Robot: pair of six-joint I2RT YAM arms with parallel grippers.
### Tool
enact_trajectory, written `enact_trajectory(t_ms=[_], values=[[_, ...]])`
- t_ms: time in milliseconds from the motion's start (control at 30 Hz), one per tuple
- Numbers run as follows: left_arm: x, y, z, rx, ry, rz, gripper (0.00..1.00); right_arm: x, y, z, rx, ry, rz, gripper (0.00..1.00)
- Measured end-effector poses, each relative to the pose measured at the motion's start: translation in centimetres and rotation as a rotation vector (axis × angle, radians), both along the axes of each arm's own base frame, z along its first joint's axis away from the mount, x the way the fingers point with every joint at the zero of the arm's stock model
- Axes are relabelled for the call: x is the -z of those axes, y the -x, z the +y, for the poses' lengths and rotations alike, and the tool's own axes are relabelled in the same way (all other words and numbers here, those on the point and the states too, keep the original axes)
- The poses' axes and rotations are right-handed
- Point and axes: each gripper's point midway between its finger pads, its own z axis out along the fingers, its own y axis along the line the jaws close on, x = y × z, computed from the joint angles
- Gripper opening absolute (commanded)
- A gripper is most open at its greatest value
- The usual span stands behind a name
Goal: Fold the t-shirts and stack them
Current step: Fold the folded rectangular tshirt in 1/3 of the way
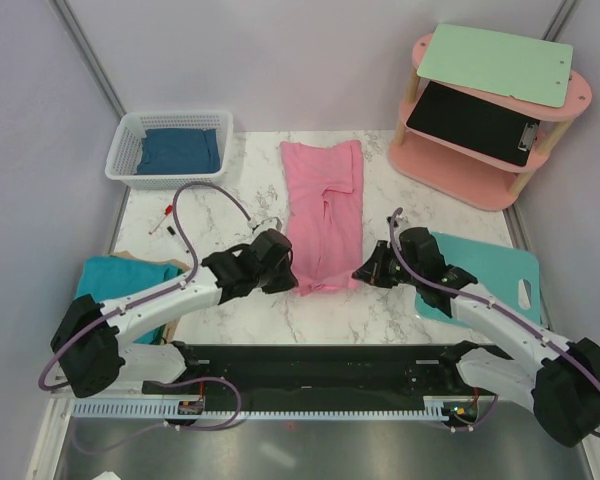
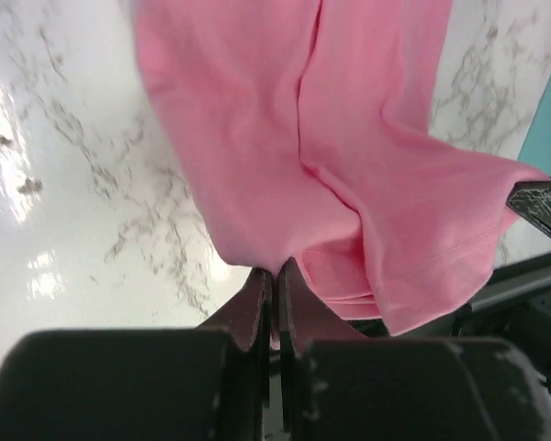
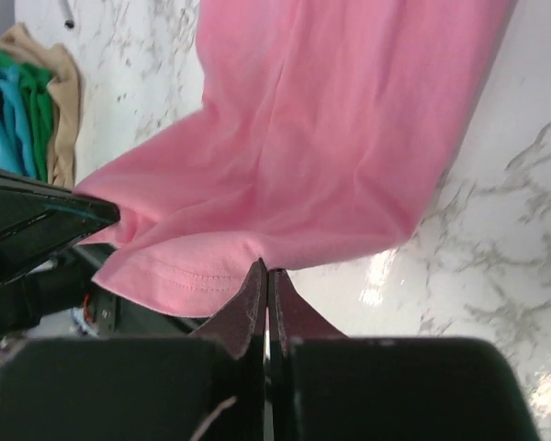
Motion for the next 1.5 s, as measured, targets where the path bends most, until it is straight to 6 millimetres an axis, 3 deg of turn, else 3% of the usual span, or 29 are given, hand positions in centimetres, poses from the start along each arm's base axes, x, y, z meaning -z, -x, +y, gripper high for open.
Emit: enact_trajectory(t_ms=[400,600,800,833,867,933,967,1000,1033,1067,1167,1233,1300,1400,1500], values=[[-1.5,-10.1,1.2,-0.056,-0.071,-0.054,0.02,-1.6,-10.9,-1.7,0.142,0.217,-0.177,0.0],[-0.7,-14.7,0.0,-0.022,-0.077,-0.044,0.02,0.8,-14.6,-3.6,0.207,0.247,-0.149,0.0],[2.0,-18.1,-0.7,0.007,-0.093,-0.004,0.04,4.0,-17.9,-3.8,0.22,0.261,-0.096,0.05],[2.4,-18.6,-0.4,0.002,-0.097,0.002,0.13,4.3,-18.7,-3.6,0.22,0.259,-0.093,0.07],[2.6,-18.9,-0.3,0.002,-0.098,0.007,0.4,4.6,-19.4,-3.5,0.222,0.254,-0.091,0.15],[3.1,-20.1,-0.2,0.012,-0.092,0.014,0.71,4.9,-20.8,-3.2,0.229,0.235,-0.092,0.37],[3.1,-20.7,-0.1,0.009,-0.078,0.021,0.87,4.9,-21.6,-3.1,0.232,0.221,-0.1,0.57],[3.0,-21.4,0.2,0.004,-0.072,0.018,0.99,4.7,-22.3,-3.0,0.239,0.201,-0.111,0.69],[2.8,-22.0,0.5,0.004,-0.068,0.011,1.0,4.5,-23.0,-3.1,0.255,0.178,-0.121,0.8],[2.6,-22.3,0.7,0.003,-0.066,0.004,1.0,4.2,-23.4,-3.2,0.269,0.162,-0.13,0.98],[1.4,-23.3,1.7,-0.019,-0.055,-0.023,1.0,2.2,-24.4,-3.8,0.307,0.118,-0.202,0.98],[0.4,-23.1,1.9,-0.016,-0.048,-0.048,1.0,0.9,-24.0,-4.3,0.322,0.11,-0.229,0.98],[-0.4,-22.1,2.1,-0.009,-0.039,-0.065,0.99,-0.5,-23.2,-4.5,0.324,0.102,-0.256,0.98],[-1.3,-19.9,2.5,0.009,-0.012,-0.085,0.89,-2.7,-21.9,-4.7,0.319,0.084,-0.295,0.95],[-0.2,-17.9,2.8,0.024,0.008,-0.075,0.84,-2.6,-20.2,-4.8,0.299,0.076,-0.282,0.9]])
